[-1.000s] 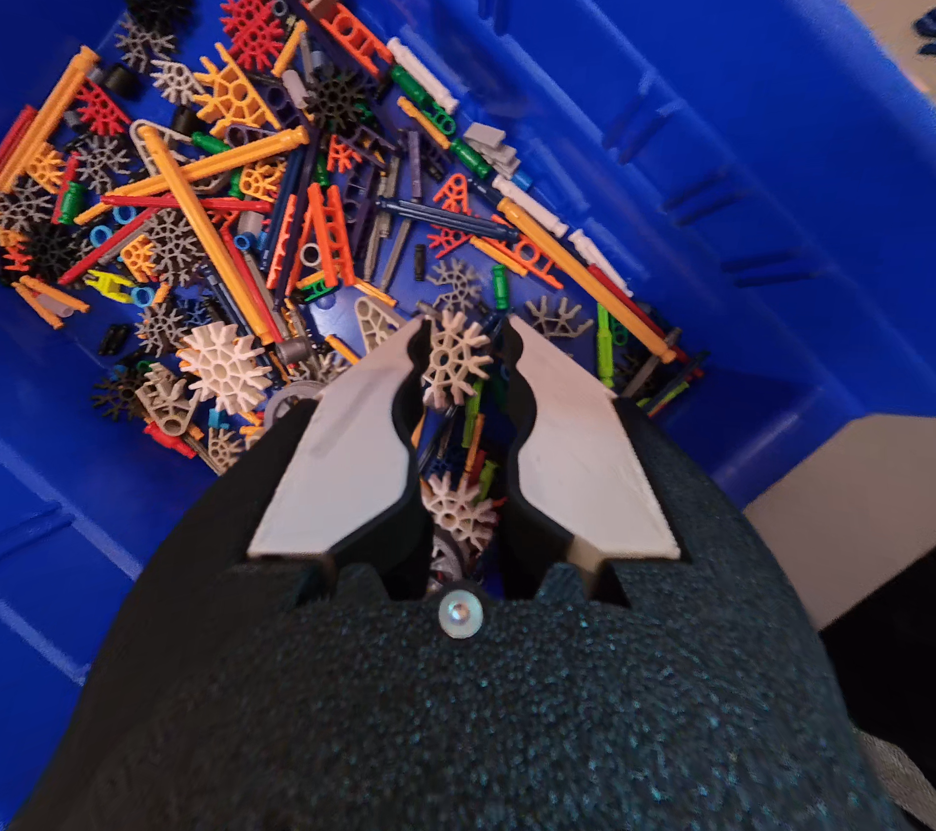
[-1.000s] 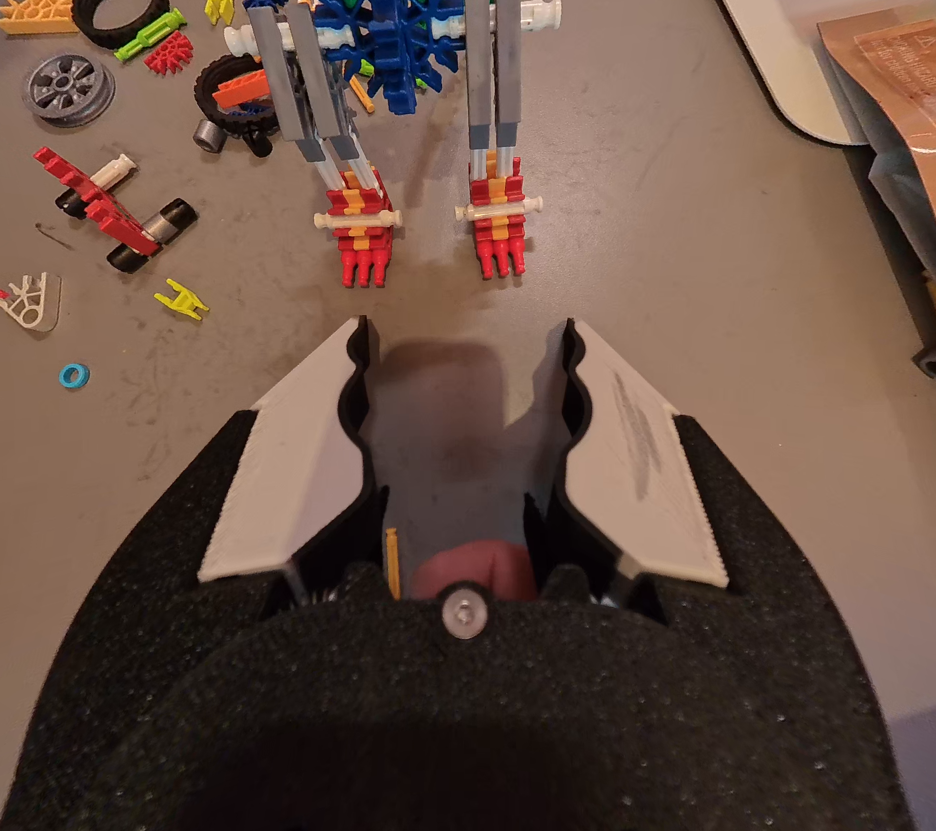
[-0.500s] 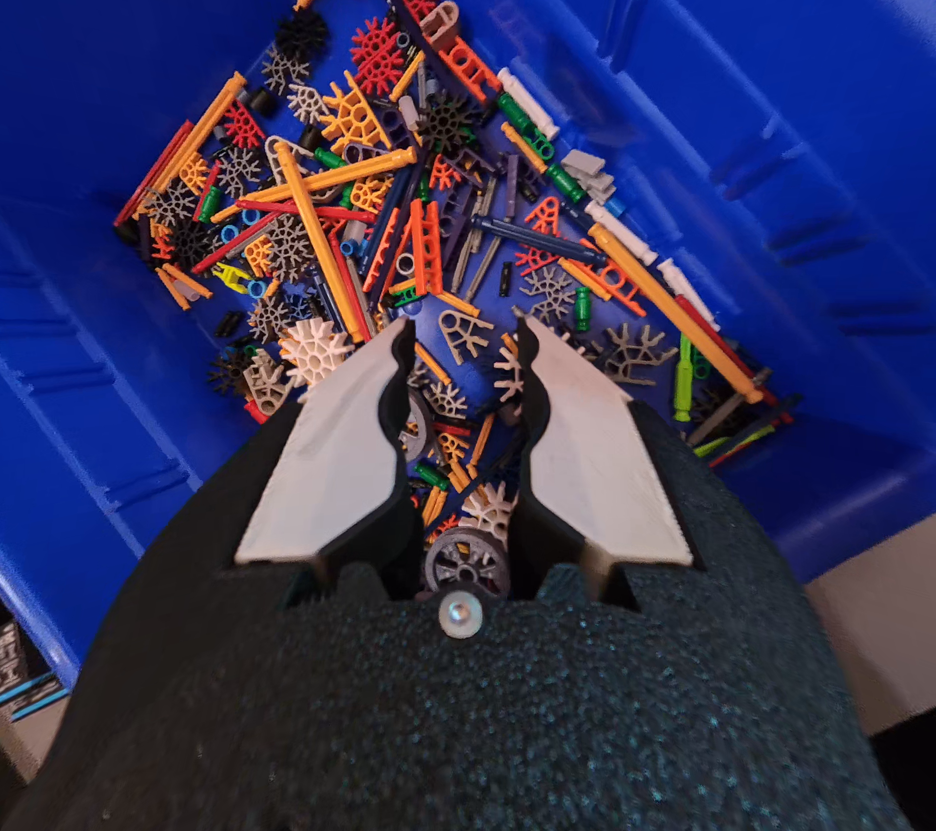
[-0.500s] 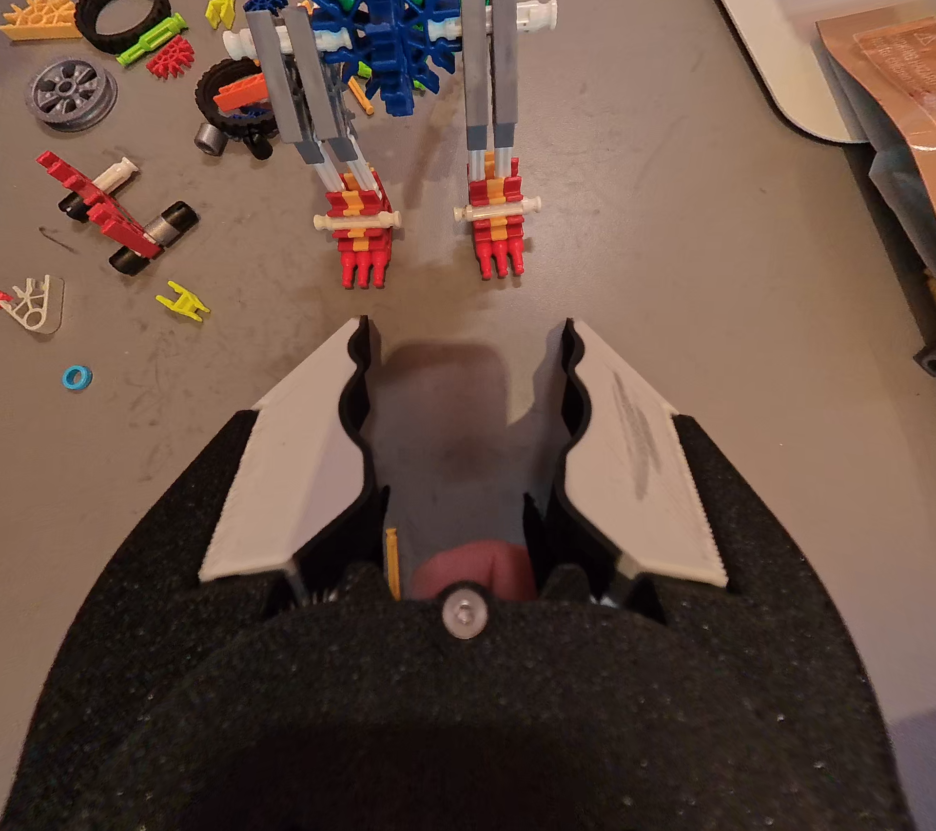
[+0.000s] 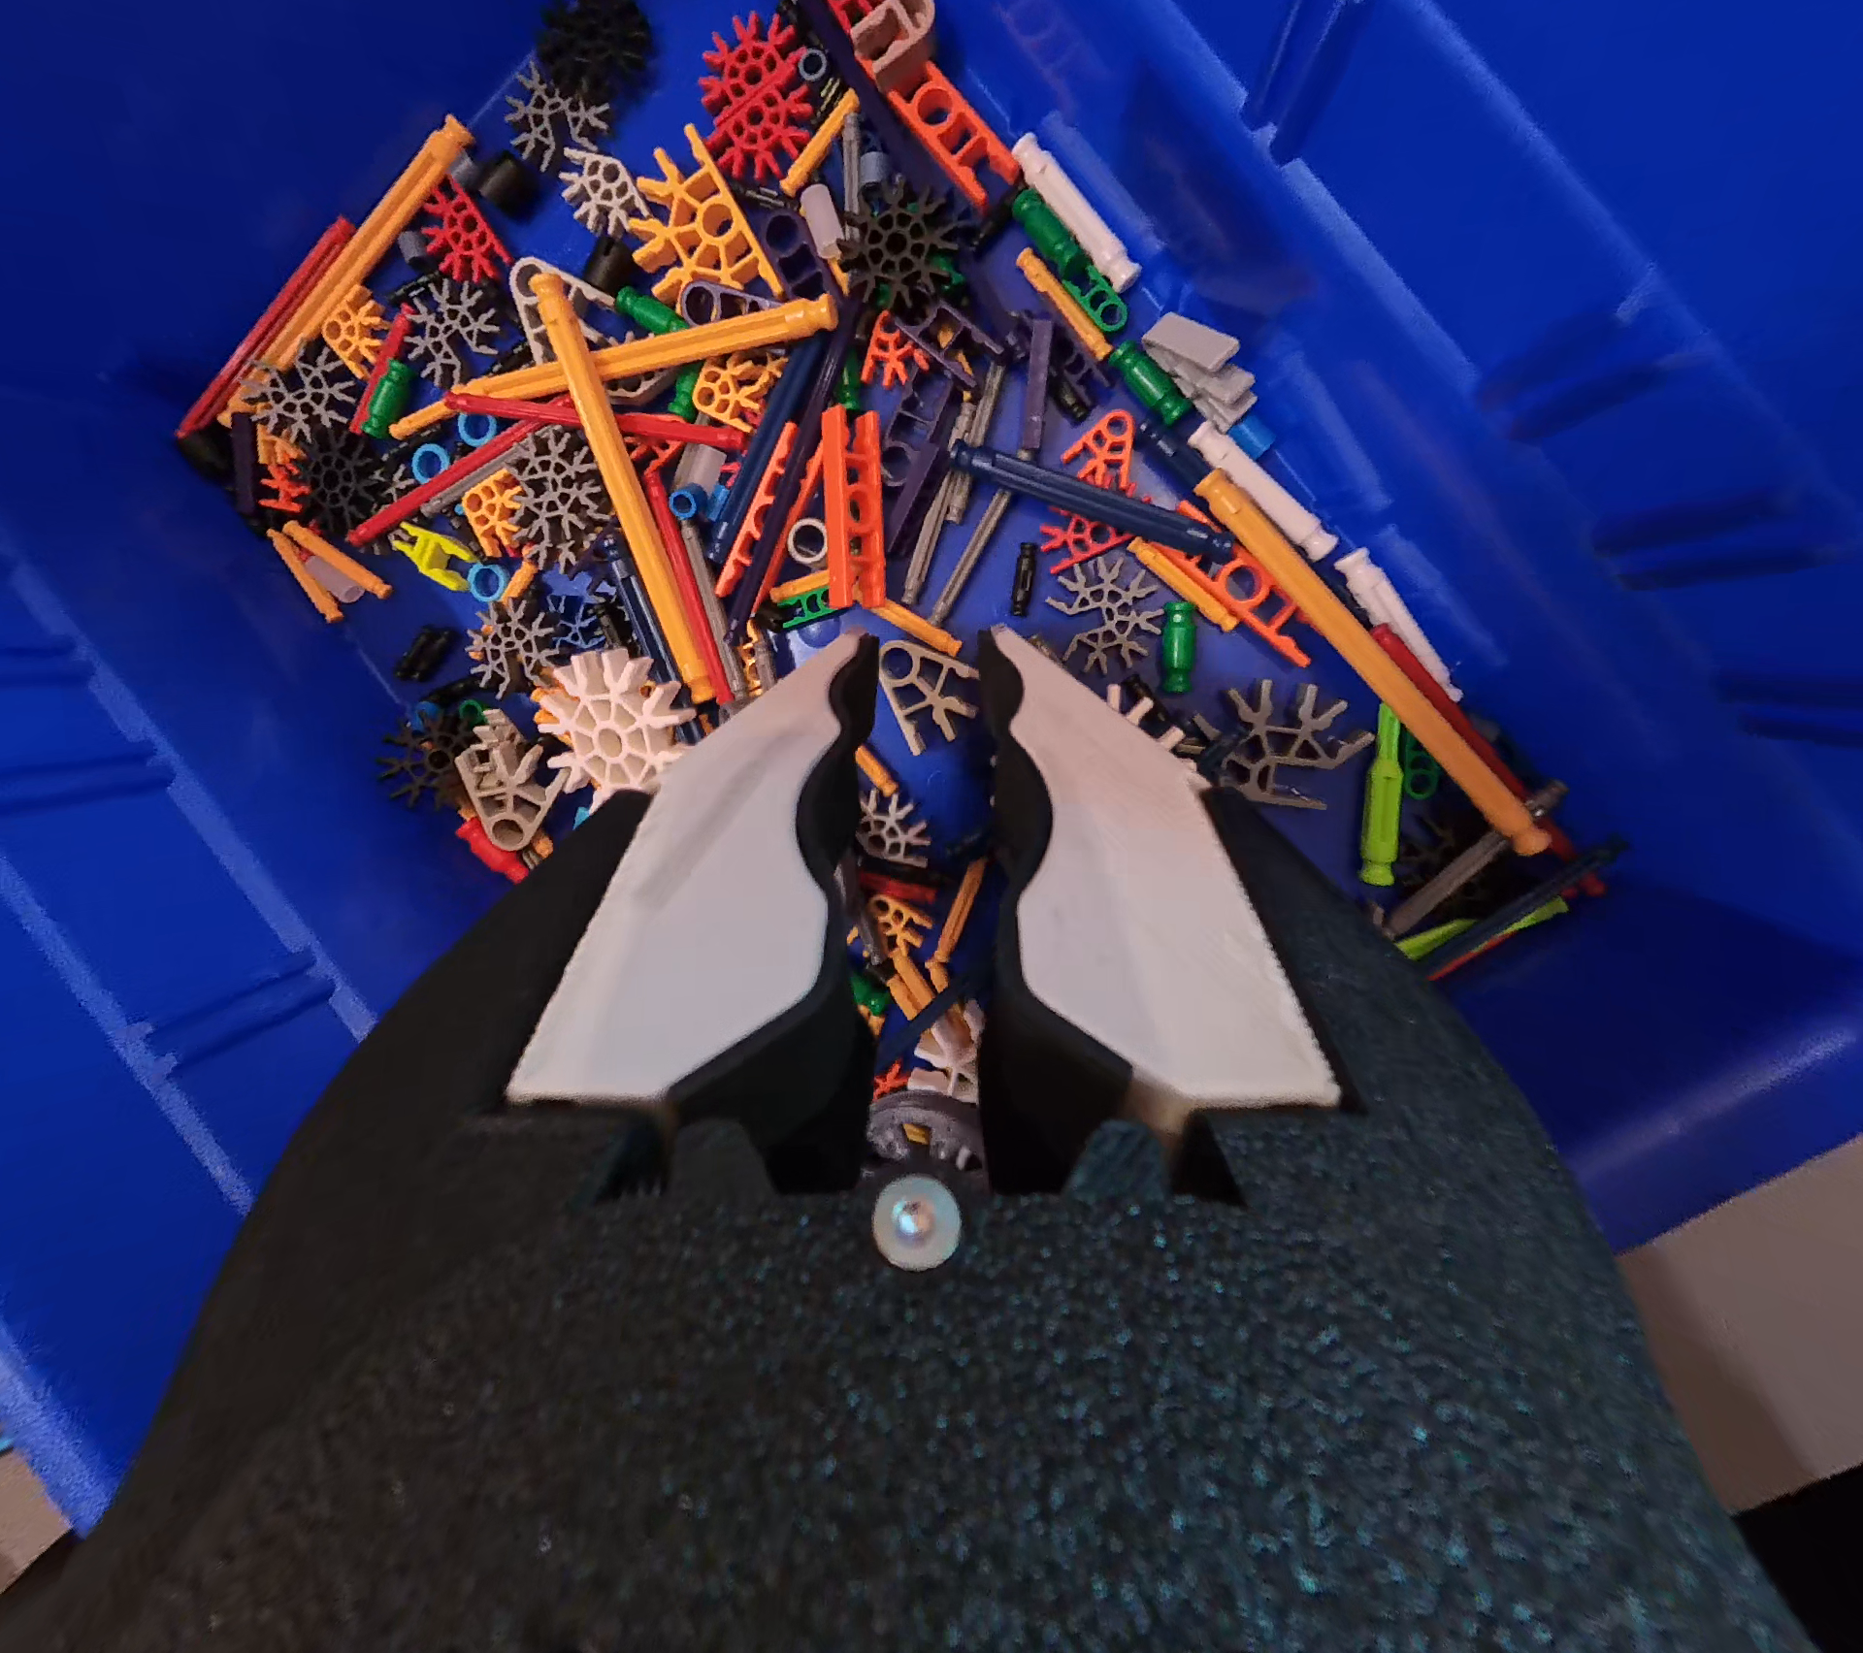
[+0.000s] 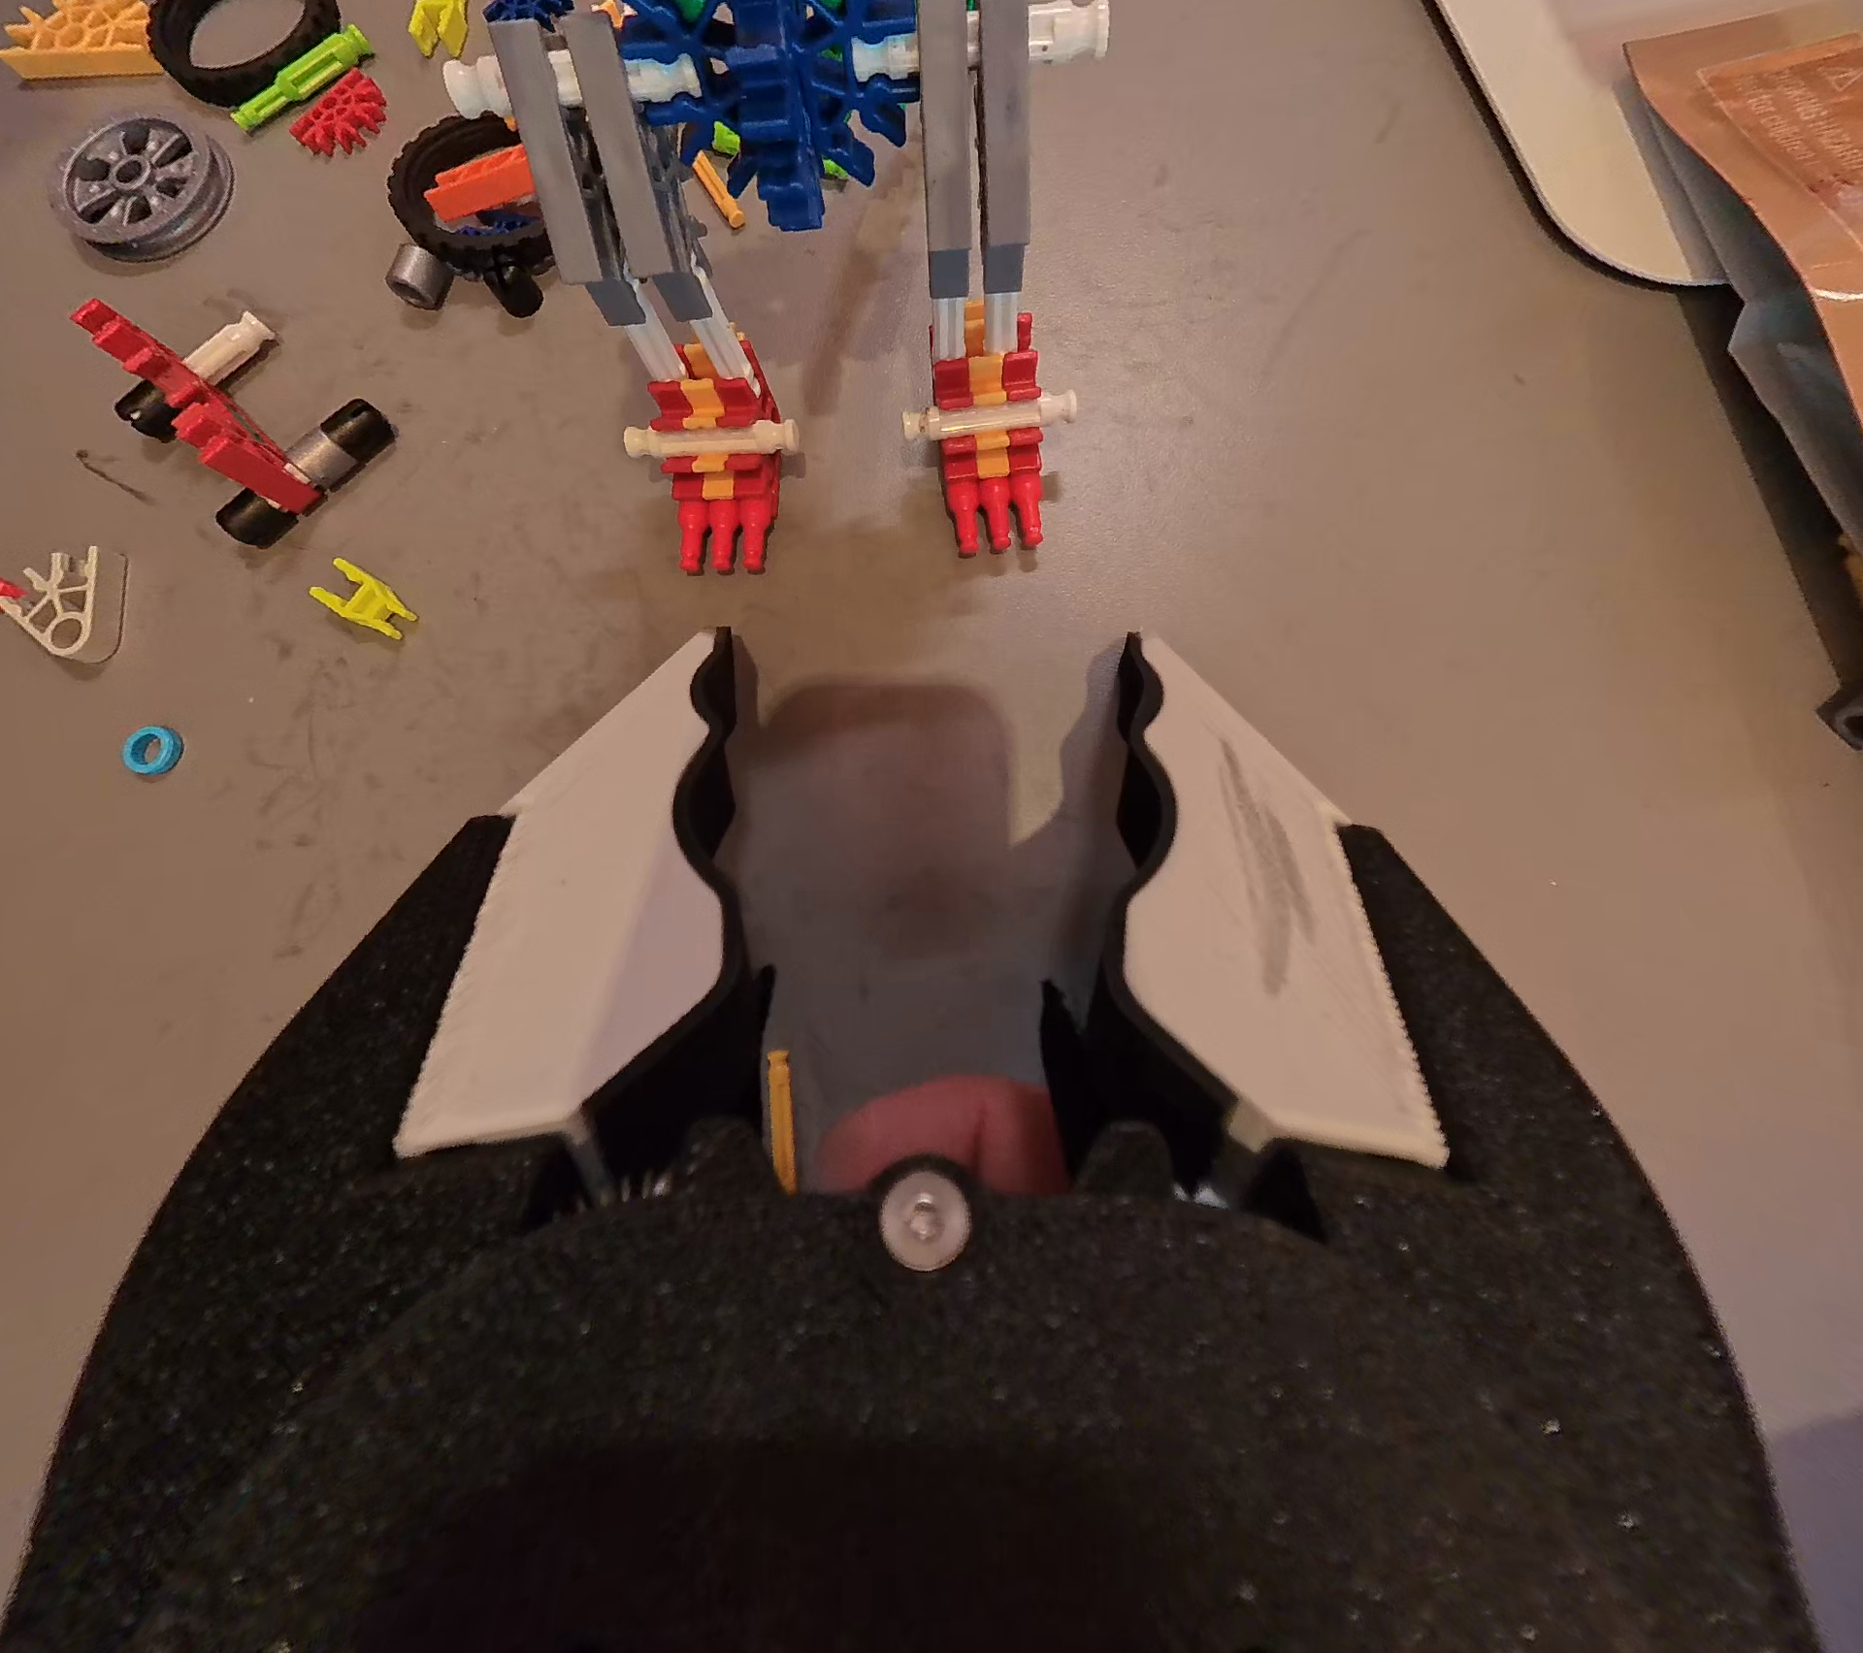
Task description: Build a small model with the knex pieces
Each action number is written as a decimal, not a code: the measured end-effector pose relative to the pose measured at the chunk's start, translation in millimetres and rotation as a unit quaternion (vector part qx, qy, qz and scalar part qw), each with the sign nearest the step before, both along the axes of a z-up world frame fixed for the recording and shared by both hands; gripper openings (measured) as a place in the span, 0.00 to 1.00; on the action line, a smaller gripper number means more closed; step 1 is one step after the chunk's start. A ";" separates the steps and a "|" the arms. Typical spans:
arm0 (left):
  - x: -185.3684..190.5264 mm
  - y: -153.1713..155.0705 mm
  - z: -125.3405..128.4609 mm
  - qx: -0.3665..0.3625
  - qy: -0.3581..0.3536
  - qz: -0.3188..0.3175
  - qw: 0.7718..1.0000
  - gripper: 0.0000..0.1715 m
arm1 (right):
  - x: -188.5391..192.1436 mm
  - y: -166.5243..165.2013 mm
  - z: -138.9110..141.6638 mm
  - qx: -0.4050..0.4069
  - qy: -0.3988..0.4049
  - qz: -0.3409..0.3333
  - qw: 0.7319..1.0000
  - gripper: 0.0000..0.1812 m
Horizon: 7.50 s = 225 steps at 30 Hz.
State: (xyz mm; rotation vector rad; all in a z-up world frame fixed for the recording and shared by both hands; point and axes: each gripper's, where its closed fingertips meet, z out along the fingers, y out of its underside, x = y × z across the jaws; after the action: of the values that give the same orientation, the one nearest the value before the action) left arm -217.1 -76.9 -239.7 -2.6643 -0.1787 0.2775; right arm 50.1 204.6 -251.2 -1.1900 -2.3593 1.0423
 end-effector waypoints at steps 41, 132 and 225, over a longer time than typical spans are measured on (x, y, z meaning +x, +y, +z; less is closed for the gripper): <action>-0.7 12.5 20.9 0.040 0.040 -0.016 0.998 0.00 | 0.2 -0.2 -0.6 0.004 0.002 0.000 1.000 0.43; -80.0 30.4 -24.8 -0.023 -0.091 0.151 0.984 0.86 | 1.2 0.2 0.1 -0.002 0.000 0.000 1.000 0.43; -65.6 17.7 51.9 -0.179 0.097 -0.204 0.958 0.00 | 1.6 0.7 0.9 -0.010 -0.003 -0.001 1.000 0.42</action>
State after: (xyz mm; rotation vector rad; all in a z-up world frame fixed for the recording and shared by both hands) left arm -282.8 -59.2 -187.8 -2.9169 0.5265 0.4688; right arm 51.7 205.2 -250.2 -1.2033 -2.3581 1.0651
